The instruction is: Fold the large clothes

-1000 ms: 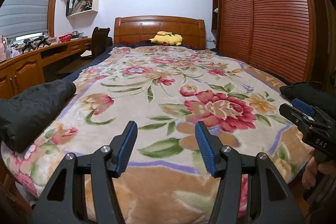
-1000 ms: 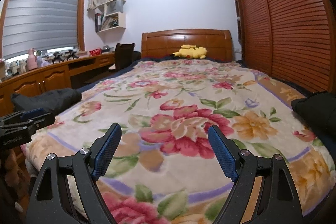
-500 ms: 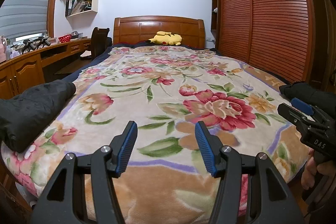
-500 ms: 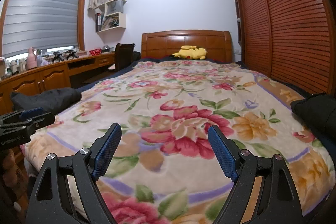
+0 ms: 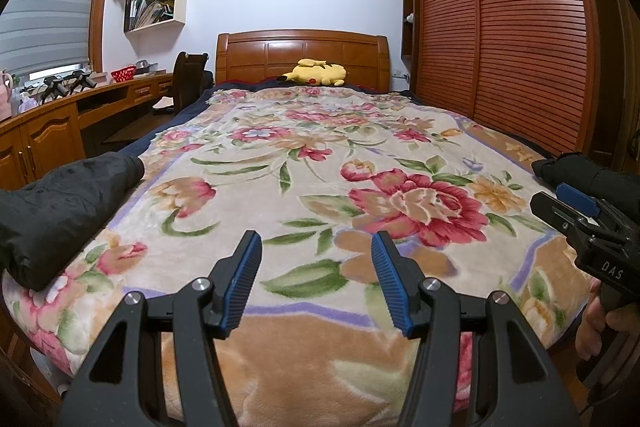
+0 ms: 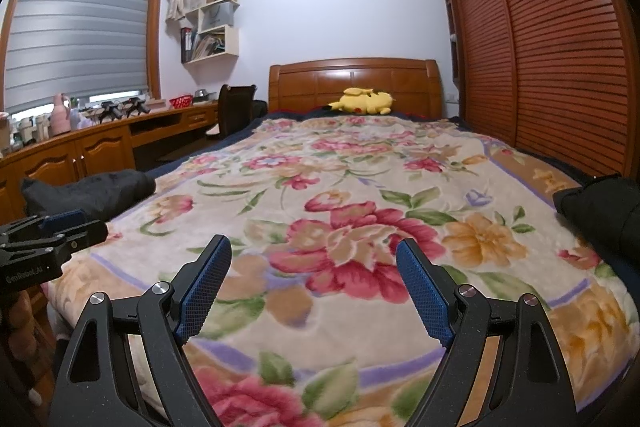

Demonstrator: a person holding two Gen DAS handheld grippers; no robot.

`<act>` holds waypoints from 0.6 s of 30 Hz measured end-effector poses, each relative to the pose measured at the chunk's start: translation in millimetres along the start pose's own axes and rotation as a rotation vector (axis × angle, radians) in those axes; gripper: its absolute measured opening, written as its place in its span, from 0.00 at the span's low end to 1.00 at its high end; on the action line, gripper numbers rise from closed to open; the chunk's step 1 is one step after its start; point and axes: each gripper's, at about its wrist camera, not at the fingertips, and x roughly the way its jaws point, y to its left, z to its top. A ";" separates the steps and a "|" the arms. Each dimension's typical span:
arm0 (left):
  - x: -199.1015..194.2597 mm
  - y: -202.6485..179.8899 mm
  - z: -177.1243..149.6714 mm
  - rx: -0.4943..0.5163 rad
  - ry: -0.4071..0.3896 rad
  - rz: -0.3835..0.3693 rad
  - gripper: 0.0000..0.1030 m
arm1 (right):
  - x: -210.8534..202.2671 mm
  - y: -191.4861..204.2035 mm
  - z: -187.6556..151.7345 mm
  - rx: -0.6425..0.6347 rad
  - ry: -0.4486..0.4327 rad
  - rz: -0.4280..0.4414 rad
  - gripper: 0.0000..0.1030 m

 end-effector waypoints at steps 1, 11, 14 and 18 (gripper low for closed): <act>-0.5 0.2 0.2 -0.001 -0.001 0.000 0.55 | 0.0 0.0 0.0 0.000 0.000 0.000 0.84; -0.6 0.2 -2.0 -0.006 -0.008 -0.001 0.55 | -0.1 2.4 2.4 0.001 -0.007 -0.004 0.84; -1.4 0.6 -2.6 -0.005 -0.010 -0.002 0.55 | -1.0 2.2 2.5 -0.001 -0.011 -0.007 0.84; -1.1 0.5 -2.7 -0.007 -0.009 -0.003 0.55 | -1.6 2.0 2.3 0.002 -0.012 -0.006 0.84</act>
